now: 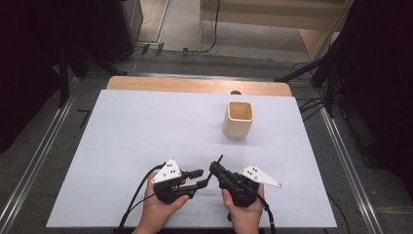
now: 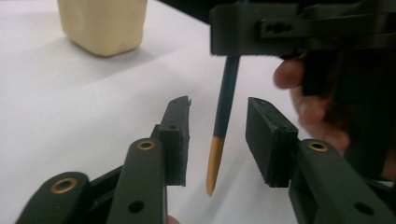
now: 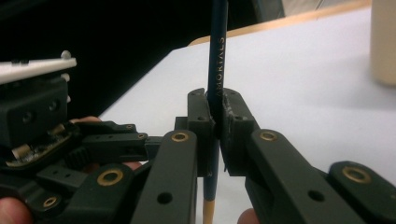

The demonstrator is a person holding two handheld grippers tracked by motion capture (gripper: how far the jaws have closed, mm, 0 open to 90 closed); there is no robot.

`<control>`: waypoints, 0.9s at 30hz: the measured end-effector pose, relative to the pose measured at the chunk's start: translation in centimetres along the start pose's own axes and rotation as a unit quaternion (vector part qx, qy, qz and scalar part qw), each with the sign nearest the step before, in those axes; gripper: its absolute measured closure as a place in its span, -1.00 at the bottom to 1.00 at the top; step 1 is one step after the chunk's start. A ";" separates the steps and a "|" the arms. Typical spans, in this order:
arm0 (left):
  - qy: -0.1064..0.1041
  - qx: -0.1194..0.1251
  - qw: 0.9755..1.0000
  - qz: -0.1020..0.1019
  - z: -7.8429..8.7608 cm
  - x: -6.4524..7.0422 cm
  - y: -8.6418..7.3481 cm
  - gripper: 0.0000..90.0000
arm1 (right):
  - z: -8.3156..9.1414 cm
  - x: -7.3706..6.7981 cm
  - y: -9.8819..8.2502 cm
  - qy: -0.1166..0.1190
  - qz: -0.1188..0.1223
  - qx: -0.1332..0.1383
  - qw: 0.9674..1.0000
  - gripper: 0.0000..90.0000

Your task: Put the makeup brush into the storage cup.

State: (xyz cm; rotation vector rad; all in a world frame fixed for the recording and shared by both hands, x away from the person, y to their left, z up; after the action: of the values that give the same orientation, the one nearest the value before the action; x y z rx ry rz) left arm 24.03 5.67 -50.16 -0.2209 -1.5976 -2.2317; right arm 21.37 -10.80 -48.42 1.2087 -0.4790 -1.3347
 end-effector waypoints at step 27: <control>0.027 -0.036 0.998 -0.040 -0.4 0.8 0.0 0.88 | -0.2 -1.9 -0.7 0.002 0.061 -0.006 0.998 0.84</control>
State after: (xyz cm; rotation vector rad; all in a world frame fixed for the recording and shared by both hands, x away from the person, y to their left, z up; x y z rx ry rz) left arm 23.28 5.11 -50.05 -0.1173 -1.5250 -2.3375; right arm 20.72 -8.82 -48.45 1.1542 -0.5338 -1.2287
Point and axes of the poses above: each handheld gripper's, and its own axes: z roughly backward along the jaws, y roughly out of its top, x roughly to its right, the point moved 4 cm from there along -z, roughly forward along the jaws, and after that the axes turned 14 degrees about -y, right-handed, at the moved point
